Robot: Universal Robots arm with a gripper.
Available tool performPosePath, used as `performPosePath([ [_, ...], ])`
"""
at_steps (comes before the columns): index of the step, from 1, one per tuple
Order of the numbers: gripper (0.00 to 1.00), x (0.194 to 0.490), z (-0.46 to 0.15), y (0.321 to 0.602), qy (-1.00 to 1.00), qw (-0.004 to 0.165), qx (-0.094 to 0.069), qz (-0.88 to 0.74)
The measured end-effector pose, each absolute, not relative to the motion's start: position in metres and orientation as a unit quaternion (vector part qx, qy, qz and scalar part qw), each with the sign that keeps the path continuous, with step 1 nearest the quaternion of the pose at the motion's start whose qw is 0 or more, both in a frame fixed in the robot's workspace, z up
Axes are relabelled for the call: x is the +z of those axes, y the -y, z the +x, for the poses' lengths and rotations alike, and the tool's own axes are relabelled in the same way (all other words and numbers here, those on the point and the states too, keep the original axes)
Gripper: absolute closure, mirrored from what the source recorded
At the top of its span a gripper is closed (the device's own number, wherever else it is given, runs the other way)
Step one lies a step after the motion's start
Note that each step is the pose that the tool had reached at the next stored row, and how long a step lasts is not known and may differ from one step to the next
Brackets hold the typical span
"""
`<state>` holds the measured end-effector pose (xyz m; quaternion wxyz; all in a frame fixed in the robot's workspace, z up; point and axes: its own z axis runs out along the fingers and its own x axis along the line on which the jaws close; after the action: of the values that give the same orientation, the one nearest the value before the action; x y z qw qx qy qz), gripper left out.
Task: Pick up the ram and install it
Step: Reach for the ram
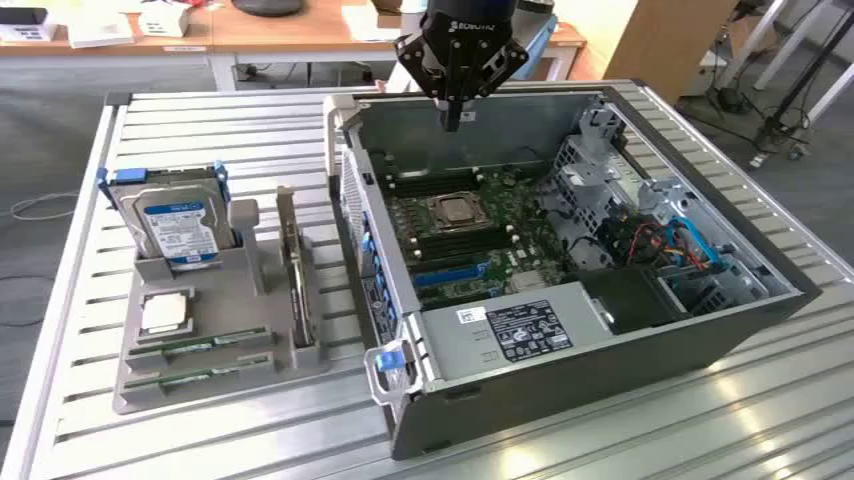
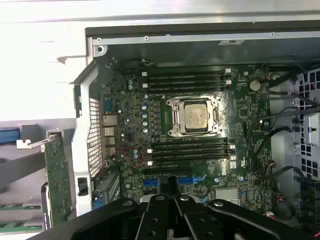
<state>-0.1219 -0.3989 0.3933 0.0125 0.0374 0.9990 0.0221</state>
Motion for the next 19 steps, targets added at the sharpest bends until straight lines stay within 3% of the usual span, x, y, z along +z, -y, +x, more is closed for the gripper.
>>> performPosePath([
  [19,0.89,0.3932,-0.1303,0.3988,-0.999,0.012,0.022,0.037],
])
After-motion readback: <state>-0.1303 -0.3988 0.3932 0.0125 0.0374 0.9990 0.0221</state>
